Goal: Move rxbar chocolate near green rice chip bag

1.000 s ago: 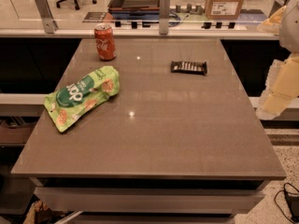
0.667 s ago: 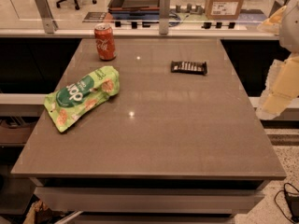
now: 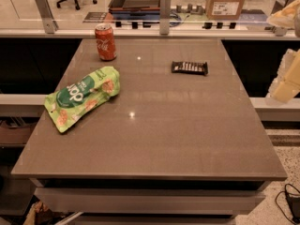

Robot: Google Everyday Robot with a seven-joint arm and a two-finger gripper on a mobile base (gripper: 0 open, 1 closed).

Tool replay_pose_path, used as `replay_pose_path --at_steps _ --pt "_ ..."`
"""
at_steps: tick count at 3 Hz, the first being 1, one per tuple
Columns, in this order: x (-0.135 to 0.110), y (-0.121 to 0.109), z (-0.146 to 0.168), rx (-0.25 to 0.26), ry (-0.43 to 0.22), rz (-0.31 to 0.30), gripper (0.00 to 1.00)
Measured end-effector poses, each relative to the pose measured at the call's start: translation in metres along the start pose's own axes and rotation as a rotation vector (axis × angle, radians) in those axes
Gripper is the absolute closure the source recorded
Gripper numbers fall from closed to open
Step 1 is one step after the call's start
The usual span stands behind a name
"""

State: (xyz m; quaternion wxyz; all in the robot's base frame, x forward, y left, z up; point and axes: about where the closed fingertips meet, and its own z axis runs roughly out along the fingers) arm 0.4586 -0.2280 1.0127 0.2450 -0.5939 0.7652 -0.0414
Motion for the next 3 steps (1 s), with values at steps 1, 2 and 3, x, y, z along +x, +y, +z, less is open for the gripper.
replay_pose_path --at_steps 1,2,3 --pt "0.011 -0.030 0.004 0.013 -0.085 0.013 0.00" --pt "0.018 -0.059 0.008 0.046 -0.132 0.040 0.00" --pt "0.019 -0.083 0.018 0.085 -0.100 0.085 0.00"
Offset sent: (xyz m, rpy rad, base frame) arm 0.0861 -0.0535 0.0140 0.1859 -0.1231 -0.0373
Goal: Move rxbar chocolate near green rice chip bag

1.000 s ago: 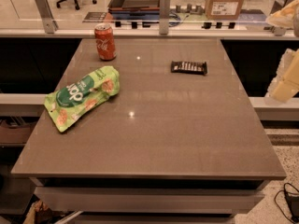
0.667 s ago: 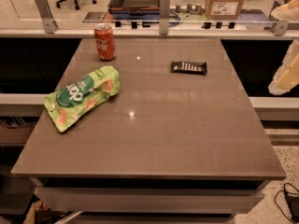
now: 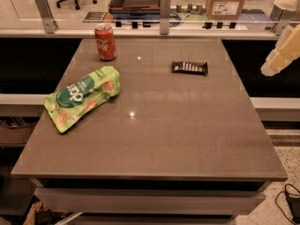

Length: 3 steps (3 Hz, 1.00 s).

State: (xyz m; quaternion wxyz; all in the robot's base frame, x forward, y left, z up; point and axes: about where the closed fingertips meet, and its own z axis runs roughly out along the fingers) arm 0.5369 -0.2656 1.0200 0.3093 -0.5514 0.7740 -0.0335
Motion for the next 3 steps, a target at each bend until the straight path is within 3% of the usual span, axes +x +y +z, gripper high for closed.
replay_pose_path --at_steps 1,3 --pt "0.009 -0.019 0.020 0.017 0.056 0.059 0.00" --pt "0.030 -0.041 0.054 0.010 0.065 0.153 0.00"
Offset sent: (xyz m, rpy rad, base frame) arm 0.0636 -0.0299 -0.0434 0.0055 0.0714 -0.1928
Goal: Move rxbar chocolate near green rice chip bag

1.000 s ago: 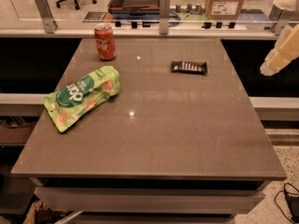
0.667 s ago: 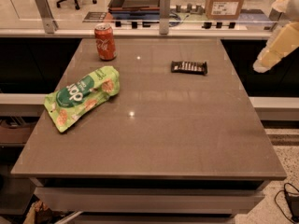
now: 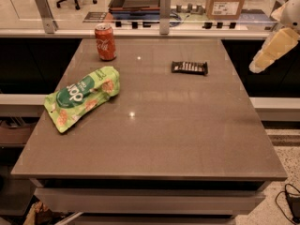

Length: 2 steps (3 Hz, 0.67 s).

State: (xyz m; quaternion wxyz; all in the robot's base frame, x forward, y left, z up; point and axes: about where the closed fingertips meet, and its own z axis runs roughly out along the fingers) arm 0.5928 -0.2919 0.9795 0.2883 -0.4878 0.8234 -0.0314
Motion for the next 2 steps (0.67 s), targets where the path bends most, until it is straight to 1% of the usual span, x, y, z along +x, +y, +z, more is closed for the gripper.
replay_pose_path --at_steps 1,2 --pt "0.007 -0.009 0.017 -0.028 -0.036 0.032 0.00" --pt "0.009 -0.012 0.038 -0.070 -0.070 0.049 0.00"
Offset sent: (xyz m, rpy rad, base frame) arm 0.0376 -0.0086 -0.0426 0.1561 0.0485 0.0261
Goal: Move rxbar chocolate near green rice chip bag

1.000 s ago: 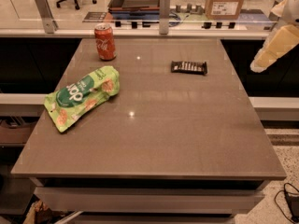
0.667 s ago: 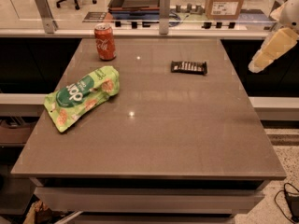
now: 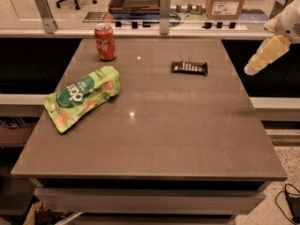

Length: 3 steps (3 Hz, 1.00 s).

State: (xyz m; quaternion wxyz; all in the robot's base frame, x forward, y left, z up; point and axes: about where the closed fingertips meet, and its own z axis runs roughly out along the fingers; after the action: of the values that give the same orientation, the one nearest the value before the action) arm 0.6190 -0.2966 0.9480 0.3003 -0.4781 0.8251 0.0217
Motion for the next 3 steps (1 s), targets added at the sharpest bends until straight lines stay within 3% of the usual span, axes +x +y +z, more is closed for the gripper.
replay_pose_path --at_steps 1,3 --pt "0.000 0.000 0.000 0.000 0.000 0.000 0.00" --pt "-0.012 -0.002 0.037 -0.077 -0.092 0.015 0.00"
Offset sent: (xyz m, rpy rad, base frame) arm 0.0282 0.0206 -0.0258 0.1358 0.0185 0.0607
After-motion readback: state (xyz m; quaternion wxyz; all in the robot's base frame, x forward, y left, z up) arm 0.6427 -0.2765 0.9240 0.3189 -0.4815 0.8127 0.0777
